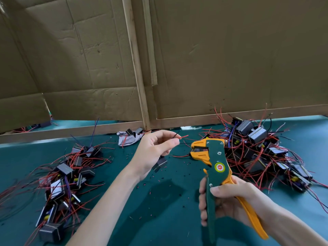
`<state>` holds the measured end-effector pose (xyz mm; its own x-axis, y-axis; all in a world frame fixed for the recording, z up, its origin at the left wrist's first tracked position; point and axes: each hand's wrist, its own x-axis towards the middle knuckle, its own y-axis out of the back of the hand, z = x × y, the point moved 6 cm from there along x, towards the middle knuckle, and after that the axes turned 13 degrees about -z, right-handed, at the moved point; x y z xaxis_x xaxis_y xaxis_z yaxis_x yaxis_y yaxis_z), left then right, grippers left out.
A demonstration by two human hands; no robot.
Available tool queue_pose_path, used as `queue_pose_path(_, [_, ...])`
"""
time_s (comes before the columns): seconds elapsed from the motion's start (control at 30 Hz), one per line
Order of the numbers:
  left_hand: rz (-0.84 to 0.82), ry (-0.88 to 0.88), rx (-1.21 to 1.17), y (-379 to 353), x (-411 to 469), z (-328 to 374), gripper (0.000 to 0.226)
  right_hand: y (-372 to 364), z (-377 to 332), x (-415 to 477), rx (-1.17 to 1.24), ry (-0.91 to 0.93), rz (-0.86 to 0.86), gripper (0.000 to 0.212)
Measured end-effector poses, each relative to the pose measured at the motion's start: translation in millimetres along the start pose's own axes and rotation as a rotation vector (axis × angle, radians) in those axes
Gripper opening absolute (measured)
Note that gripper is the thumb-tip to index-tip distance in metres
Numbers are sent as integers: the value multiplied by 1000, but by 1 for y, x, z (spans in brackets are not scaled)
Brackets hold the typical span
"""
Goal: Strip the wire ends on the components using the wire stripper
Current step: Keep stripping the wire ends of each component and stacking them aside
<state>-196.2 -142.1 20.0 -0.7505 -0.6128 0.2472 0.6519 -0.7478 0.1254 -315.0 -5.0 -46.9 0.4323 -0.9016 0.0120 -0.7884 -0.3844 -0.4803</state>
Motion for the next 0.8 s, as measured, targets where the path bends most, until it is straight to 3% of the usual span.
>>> queue_pose_path(0.13, [-79,11,-44,-5,-5,14,3,-5,-6,0,-49,71,-20,39])
queue_pose_path(0.5, [-143,81,-32,-20,-14,8,14,-10,-7,-3,-141,72,-39,28])
queue_pose_path(0.8, [-188,77,-23,-28,-15,10,8,-9,-8,-4,-145,72,15,32])
